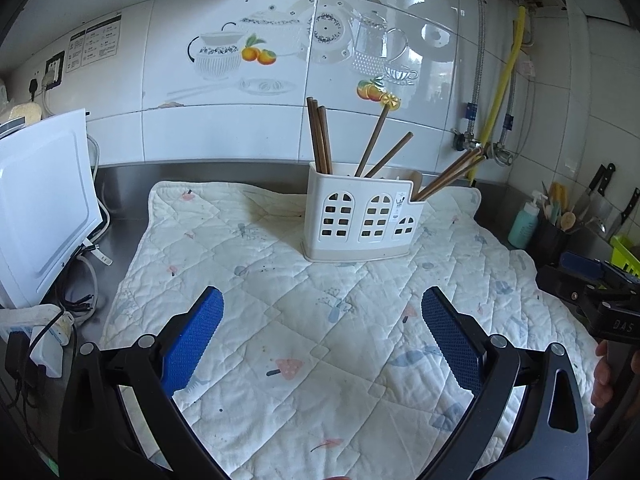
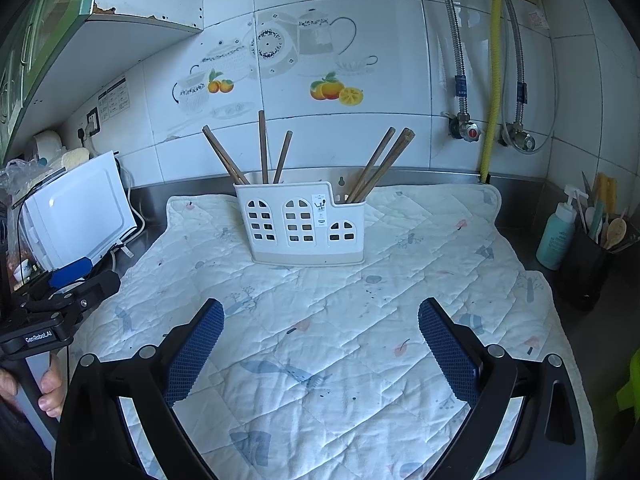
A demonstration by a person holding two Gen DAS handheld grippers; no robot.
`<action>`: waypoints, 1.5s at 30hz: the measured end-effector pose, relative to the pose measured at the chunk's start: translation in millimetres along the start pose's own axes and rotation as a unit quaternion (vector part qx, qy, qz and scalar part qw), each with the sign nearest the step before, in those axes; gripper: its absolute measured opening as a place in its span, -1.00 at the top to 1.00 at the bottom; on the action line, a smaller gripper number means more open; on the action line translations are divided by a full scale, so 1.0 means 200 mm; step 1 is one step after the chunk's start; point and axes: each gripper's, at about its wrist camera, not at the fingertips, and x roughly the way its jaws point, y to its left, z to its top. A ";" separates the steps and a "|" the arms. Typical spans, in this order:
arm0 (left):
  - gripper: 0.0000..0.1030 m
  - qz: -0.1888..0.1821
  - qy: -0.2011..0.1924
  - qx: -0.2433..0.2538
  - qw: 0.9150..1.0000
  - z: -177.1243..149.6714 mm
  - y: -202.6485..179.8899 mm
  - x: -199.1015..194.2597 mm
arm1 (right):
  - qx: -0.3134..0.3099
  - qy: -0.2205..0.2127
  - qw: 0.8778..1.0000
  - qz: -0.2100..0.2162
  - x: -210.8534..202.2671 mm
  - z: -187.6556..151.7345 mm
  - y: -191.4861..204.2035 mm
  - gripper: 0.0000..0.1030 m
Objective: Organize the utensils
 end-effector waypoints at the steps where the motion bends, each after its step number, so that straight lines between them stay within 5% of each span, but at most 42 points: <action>1: -0.91 -0.001 0.000 0.000 1.000 0.00 0.00 0.00 | 0.000 0.000 1.000 0.000 0.00 0.00 0.00 -0.84; 45: -0.91 0.001 0.012 0.014 1.000 -0.03 -0.03 0.01 | 0.000 0.005 1.000 0.013 0.01 -0.02 0.03 -0.84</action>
